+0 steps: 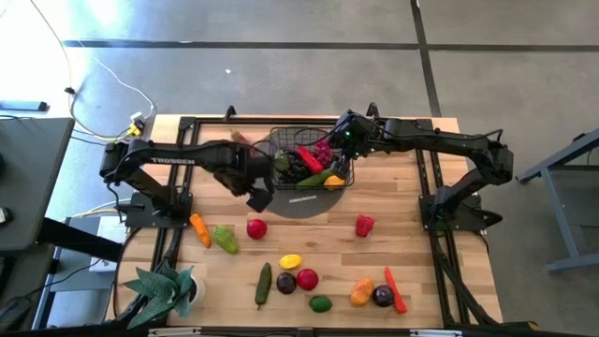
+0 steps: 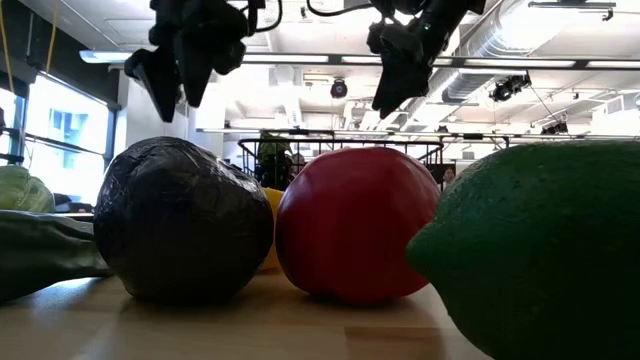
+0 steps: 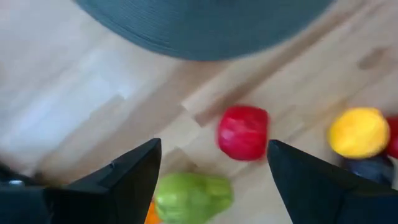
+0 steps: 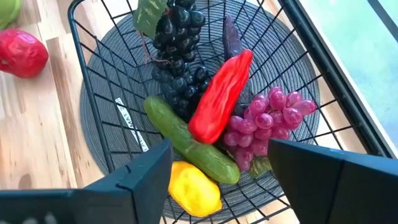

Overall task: Build produce basket
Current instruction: Put the top red tomato into the black mesh basket

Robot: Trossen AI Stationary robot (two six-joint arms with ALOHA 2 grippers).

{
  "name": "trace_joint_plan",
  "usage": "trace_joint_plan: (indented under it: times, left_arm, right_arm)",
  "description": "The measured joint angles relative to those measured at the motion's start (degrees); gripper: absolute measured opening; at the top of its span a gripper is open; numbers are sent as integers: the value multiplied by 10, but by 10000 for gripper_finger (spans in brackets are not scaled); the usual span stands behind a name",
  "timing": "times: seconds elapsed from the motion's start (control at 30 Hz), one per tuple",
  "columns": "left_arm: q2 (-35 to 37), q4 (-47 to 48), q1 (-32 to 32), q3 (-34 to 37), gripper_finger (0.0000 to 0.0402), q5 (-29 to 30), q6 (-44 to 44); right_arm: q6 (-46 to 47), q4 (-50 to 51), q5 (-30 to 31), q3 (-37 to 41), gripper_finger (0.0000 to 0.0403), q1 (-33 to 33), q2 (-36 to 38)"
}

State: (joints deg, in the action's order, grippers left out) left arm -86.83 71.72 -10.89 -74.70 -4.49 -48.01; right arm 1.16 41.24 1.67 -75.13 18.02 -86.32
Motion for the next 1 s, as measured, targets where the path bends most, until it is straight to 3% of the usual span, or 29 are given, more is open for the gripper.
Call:
trace_joint_plan:
  times: [0.53,1.0]
  left_arm:
    - [-34,-74,125,2,284,1,-103]
    - [-98,-111,144,45,284,0,-131]
  right_arm:
    - [-16,1,0,0,249,0,0]
    - [17,2,0,0,249,0,0]
